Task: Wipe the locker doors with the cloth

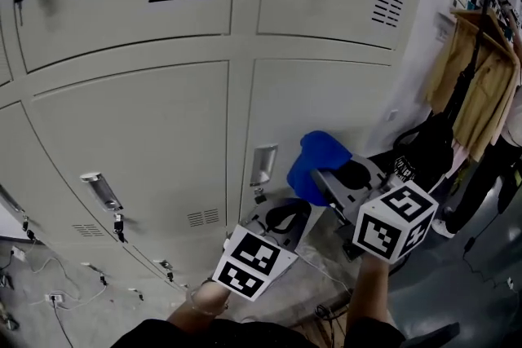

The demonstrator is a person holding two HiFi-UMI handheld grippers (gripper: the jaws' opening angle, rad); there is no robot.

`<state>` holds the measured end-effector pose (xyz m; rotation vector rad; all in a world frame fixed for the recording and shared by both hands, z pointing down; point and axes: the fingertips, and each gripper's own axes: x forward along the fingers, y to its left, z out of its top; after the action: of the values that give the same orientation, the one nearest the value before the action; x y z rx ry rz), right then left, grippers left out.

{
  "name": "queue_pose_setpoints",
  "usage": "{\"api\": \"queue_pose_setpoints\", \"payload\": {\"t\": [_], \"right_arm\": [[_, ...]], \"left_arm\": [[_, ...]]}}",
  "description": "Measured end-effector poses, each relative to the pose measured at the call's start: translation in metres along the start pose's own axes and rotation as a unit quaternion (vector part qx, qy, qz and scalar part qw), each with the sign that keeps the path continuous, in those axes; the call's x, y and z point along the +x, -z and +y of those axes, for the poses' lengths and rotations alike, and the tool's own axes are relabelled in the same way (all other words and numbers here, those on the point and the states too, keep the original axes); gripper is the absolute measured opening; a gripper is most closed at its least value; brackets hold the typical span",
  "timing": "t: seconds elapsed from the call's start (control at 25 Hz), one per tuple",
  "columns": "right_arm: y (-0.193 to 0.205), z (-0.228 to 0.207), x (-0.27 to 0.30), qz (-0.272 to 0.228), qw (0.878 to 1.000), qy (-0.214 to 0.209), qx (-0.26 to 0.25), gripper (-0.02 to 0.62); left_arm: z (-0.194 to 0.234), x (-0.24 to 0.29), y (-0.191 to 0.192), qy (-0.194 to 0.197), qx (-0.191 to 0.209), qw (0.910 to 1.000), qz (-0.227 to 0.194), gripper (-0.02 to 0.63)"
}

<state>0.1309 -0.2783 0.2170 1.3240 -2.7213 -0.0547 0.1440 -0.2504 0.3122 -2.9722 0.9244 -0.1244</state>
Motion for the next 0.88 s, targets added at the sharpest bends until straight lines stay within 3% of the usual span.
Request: {"api": "queue_pose_setpoints", "payload": {"t": [0.36,0.68,0.88], "right_arm": [[0.012,0.017,0.044,0.024,0.999,-0.041,0.015,0.084],[0.013,0.014,0.052,0.024,0.998,-0.046,0.023,0.084],[0.014,0.001,0.047,0.026,0.999,-0.020,0.015,0.084]], "left_arm": [[0.013,-0.012,0.008,-0.019,-0.007,0.9998,0.007,0.006],[0.021,-0.009,0.007,-0.015,-0.016,0.9998,0.005,0.006],[0.019,-0.002,0.006,-0.003,-0.016,0.9999,0.002,0.006]]}}
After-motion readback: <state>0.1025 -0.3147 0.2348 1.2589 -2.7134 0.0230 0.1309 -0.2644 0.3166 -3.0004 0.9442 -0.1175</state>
